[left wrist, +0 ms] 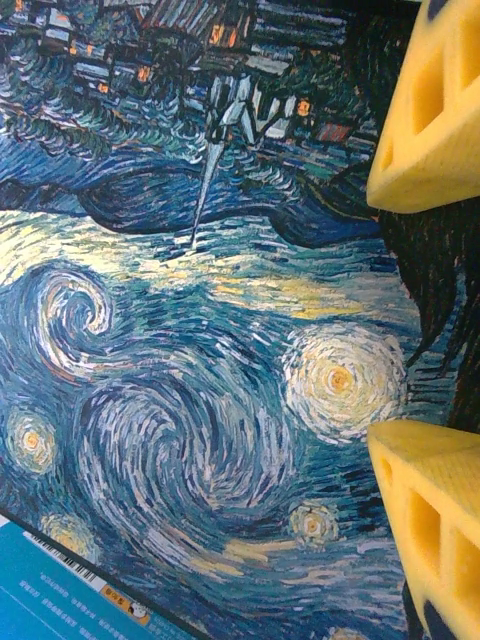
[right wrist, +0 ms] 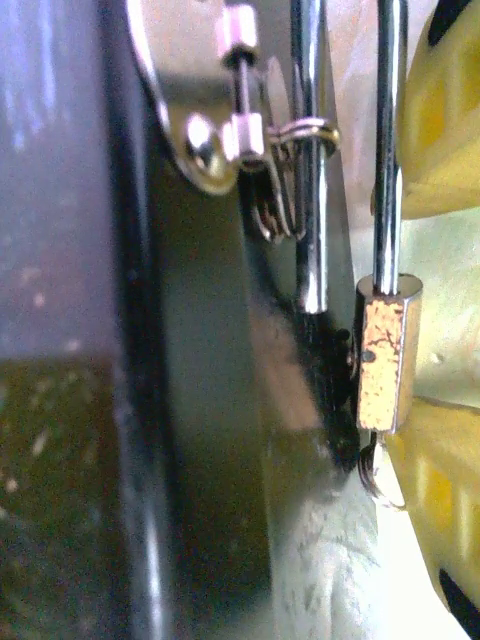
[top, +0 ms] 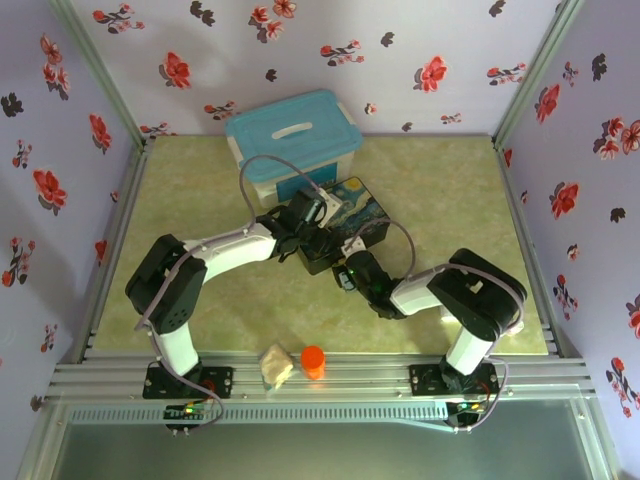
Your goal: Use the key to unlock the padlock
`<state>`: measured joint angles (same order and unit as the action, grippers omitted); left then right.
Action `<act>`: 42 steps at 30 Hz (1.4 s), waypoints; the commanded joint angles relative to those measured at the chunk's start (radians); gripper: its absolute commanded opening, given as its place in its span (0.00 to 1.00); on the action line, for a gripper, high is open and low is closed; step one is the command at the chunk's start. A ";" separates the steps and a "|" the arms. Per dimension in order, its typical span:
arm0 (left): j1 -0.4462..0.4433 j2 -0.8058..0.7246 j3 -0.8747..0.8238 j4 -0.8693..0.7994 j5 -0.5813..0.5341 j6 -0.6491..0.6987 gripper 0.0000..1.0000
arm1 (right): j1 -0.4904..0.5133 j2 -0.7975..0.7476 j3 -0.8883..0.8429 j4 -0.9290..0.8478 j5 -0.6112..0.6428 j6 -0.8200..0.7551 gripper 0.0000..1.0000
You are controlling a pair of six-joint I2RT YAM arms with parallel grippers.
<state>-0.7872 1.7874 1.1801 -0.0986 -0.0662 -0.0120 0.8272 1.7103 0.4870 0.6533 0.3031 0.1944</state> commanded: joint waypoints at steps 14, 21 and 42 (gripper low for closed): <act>-0.029 0.093 -0.052 -0.132 0.072 0.083 0.52 | -0.042 0.023 -0.062 0.322 0.160 0.072 0.24; -0.032 0.087 -0.057 -0.141 0.088 0.089 0.51 | -0.128 0.000 -0.108 0.350 0.115 0.155 0.24; 0.024 -0.031 -0.036 -0.168 0.043 0.014 0.54 | -0.124 -0.233 0.281 -1.073 -0.093 0.156 0.22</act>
<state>-0.7712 1.7649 1.1683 -0.1265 -0.0322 0.0055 0.6983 1.4643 0.7261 -0.1192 0.2581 0.3260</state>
